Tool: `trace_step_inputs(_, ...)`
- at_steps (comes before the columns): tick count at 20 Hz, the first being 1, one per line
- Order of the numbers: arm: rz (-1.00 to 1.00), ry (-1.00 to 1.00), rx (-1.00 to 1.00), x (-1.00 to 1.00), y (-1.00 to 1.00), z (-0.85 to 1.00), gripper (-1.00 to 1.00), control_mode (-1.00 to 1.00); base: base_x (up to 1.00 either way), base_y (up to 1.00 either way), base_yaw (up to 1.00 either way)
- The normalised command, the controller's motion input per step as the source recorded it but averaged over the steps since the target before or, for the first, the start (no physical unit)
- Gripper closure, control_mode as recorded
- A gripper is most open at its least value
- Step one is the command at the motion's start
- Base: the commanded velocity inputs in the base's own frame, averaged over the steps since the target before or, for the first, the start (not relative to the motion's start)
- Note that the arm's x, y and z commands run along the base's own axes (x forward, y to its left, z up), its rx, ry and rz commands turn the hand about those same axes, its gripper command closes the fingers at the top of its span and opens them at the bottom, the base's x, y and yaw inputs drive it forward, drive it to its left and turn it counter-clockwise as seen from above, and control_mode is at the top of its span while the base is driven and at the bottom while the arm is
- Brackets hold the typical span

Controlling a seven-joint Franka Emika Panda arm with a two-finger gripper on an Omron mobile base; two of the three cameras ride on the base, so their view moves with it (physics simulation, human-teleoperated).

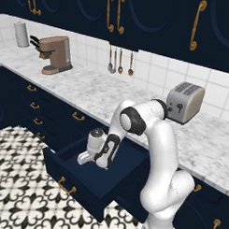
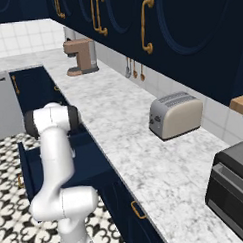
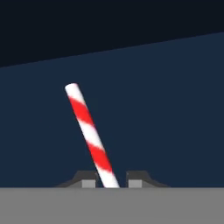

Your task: Take a straw from the drawer in front and place it inside the glass cup on the dining counter.

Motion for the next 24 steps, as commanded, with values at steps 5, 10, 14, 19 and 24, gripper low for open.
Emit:
trace_step_inputs(5, -0.01, -0.03, 0.00, -0.30, -0.22, 1.00, 1.00, -1.00, 0.00, 0.00, 0.00)
trace_step_inputs(10, 0.00, -0.11, 0.03, -0.42, -0.33, 1.00, 1.00, -1.00, 0.00, 0.00, 0.00)
trace_step_inputs(14, 0.00, -0.12, 0.10, -0.06, -0.17, 1.00, 1.00, -1.00, 0.00, 0.00, 0.00)
trace_step_inputs(19, 0.00, -0.01, 0.16, 0.00, 0.00, 1.00, 1.00, -1.00, 0.00, 0.00, 0.00)
trace_step_inputs(24, 0.00, 0.00, 0.15, 0.01, 0.00, 1.00, 1.00, -1.00, 0.00, 0.00, 0.00)
